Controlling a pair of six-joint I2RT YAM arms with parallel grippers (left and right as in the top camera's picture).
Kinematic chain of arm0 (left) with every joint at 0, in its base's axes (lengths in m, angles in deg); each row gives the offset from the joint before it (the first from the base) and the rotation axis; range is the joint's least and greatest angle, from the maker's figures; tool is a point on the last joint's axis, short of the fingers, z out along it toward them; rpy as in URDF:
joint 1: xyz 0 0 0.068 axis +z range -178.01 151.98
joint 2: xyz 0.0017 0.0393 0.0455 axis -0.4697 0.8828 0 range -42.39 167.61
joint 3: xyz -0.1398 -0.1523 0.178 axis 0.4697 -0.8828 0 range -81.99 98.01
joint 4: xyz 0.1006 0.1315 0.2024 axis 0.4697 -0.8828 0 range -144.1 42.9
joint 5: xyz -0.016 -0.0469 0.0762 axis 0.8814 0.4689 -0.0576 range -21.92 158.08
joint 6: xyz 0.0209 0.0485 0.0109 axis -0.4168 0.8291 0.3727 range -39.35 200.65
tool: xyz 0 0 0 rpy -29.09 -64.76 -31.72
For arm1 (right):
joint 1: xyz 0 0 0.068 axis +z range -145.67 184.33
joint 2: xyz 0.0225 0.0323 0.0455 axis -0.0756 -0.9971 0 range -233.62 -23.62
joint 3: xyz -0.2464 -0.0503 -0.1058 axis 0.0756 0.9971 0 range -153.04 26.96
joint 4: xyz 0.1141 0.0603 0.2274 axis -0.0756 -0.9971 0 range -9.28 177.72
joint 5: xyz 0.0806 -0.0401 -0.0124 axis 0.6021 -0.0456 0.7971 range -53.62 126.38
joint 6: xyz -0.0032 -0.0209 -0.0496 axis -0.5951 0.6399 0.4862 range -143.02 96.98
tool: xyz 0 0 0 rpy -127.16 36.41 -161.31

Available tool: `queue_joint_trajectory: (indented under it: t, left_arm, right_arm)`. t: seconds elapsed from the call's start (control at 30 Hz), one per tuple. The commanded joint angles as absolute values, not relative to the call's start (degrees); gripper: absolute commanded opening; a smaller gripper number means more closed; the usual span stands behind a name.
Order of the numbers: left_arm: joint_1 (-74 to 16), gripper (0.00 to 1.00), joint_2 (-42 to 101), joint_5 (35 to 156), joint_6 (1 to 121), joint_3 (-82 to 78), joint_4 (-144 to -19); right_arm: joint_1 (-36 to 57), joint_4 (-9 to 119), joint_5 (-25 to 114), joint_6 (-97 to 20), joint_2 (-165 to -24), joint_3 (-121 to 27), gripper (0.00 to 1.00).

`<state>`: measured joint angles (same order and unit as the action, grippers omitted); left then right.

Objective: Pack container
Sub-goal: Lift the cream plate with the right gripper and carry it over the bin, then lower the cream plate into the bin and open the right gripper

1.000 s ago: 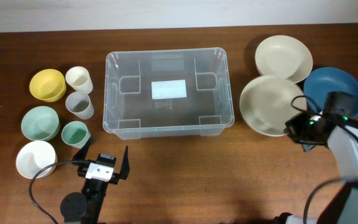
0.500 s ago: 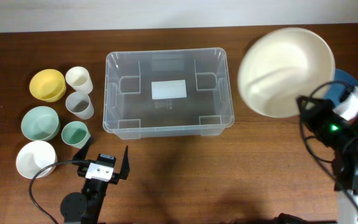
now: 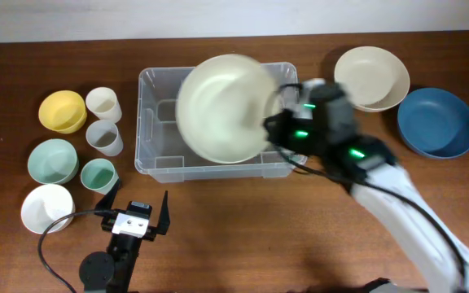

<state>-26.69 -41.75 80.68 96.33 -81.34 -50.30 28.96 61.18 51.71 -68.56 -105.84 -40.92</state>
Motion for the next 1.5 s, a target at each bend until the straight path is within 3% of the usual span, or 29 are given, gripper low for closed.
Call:
queue_joint_trajectory:
  t: [0.0, 0.33, 0.9, 1.3, 1.37, 1.47]
  left_arm:
    - [-26.3, 0.99, -42.1, 80.5, 97.0, -81.5, -50.6]
    - [-26.3, 0.99, -42.1, 80.5, 97.0, -81.5, -50.6]
    - [-26.3, 0.99, -42.1, 80.5, 97.0, -81.5, -50.6]
    - [-26.3, 0.99, -42.1, 80.5, 97.0, -81.5, -50.6]
    - [-26.3, 0.99, -42.1, 80.5, 97.0, -81.5, -50.6]
    - [-26.3, 0.99, -42.1, 80.5, 97.0, -81.5, -50.6]
  right_arm:
    - [33.5, 61.4, 45.4, -66.8, -113.2, -47.7, 0.04]
    - [35.5, 63.3, 46.1, -67.0, -126.5, -51.2, 0.04]
    - [36.4, 68.7, 46.5, -70.5, -135.8, -51.2, 0.04]
    - [36.4, 68.7, 49.9, -72.0, -137.6, -51.2, 0.14]
    - [36.3, 68.8, 50.9, -72.0, -137.6, -51.2, 0.18]
    - [36.1, 68.7, 53.6, -72.0, -137.6, -51.2, 0.44]
